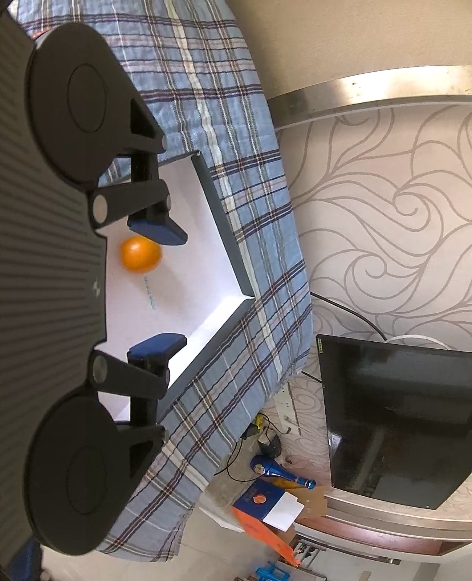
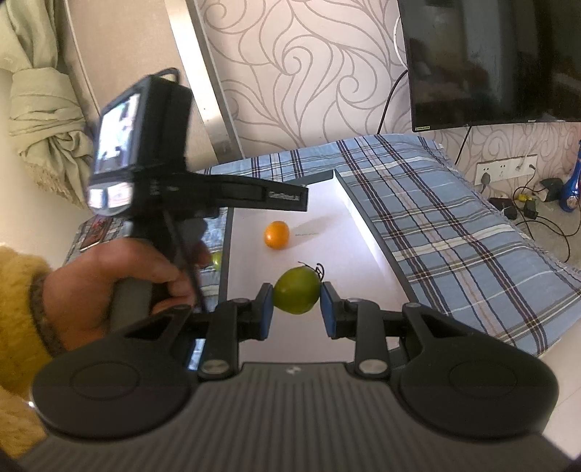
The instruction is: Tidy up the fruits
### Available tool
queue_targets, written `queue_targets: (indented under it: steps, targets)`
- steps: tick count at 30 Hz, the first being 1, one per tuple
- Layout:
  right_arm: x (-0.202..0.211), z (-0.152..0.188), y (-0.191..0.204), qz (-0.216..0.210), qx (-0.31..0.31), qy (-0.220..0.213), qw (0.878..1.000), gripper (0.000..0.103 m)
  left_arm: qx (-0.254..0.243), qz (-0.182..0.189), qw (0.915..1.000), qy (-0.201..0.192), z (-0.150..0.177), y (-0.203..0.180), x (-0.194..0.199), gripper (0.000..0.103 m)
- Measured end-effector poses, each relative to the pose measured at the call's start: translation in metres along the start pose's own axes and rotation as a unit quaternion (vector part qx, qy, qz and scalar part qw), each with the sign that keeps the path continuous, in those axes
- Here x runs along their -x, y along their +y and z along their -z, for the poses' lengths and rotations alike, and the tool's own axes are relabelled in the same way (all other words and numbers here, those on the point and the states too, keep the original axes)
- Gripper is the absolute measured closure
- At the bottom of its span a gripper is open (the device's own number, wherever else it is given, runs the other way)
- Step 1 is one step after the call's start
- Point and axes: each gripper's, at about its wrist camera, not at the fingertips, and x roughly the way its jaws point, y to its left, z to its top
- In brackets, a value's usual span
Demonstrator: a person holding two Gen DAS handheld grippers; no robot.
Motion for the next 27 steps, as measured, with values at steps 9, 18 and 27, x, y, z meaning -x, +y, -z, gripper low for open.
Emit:
queue_targets:
  steps: [9, 18, 27]
  targets:
    - [-0.014, -0.011, -0.004, -0.011, 0.001, 0.002, 1.0, 0.072, 0.002, -0.002, 0.9997, -0.026, 0.008, 0.013, 0.041, 0.039]
    - [-0.034, -0.02, -0.006, -0.02, 0.013, 0.011, 1.0, 0.072, 0.018, -0.028, 0.9987, -0.038, 0.022, 0.033, 0.072, 0.039]
    - [-0.05, -0.028, -0.017, -0.011, 0.014, 0.016, 1.0, 0.072, 0.03, -0.049, 0.9974, -0.043, 0.037, 0.045, 0.095, 0.039]
